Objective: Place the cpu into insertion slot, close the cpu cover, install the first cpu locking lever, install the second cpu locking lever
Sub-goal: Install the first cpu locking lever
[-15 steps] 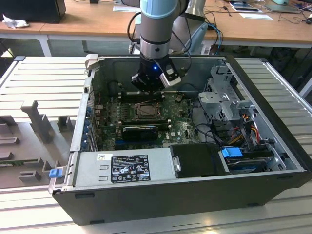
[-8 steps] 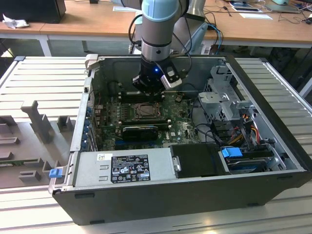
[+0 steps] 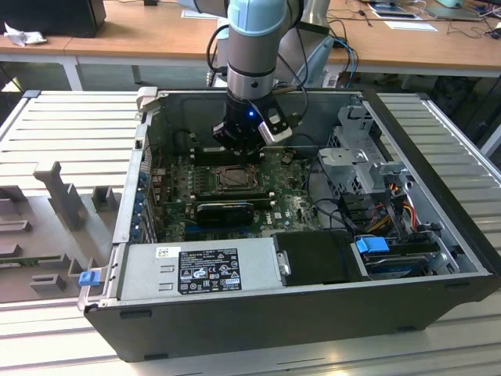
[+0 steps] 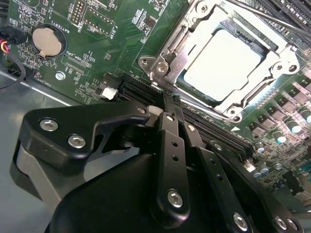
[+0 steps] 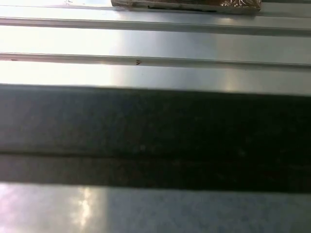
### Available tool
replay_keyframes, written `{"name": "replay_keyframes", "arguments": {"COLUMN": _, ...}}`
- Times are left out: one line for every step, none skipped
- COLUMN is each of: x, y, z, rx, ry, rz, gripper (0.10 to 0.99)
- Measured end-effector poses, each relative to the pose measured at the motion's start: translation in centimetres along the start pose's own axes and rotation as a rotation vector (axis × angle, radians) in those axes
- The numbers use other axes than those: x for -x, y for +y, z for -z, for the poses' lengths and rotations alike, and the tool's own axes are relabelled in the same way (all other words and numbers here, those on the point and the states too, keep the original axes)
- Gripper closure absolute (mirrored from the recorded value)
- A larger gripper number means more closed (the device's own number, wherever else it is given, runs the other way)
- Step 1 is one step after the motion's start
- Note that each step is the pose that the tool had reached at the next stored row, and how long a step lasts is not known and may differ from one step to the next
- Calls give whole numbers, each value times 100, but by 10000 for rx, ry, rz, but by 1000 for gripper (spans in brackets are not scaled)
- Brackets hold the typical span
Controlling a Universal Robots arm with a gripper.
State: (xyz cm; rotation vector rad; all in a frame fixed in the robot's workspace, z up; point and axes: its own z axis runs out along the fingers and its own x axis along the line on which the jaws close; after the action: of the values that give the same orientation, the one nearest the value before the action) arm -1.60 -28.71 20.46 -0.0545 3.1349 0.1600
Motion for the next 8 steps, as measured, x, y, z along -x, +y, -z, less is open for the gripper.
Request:
{"name": "replay_keyframes", "arguments": {"x": 0, "y": 0, "z": -2, "rx": -15, "ry": 4, "rz": 0, "gripper": 980}}
{"name": "replay_keyframes", "arguments": {"x": 0, "y": -1, "z": -4, "rx": -28, "ry": 7, "rz": -2, "gripper": 980}}
{"name": "replay_keyframes", "arguments": {"x": 0, "y": -1, "z": -7, "rx": -34, "ry": 8, "rz": -2, "gripper": 980}}
{"name": "replay_keyframes", "arguments": {"x": -1, "y": -2, "z": -10, "rx": -40, "ry": 10, "rz": -2, "gripper": 980}}
{"name": "replay_keyframes", "arguments": {"x": -1, "y": -2, "z": -13, "rx": -44, "ry": 11, "rz": -2, "gripper": 980}}
{"name": "replay_keyframes", "arguments": {"x": -1, "y": -3, "z": -17, "rx": -50, "ry": 11, "rz": -2, "gripper": 980}}
{"name": "replay_keyframes", "arguments": {"x": -1, "y": -5, "z": -19, "rx": -52, "ry": 9, "rz": -3, "gripper": 980}}
{"name": "replay_keyframes", "arguments": {"x": 0, "y": -8, "z": -20, "rx": -50, "ry": 8, "rz": -3, "gripper": 980}}
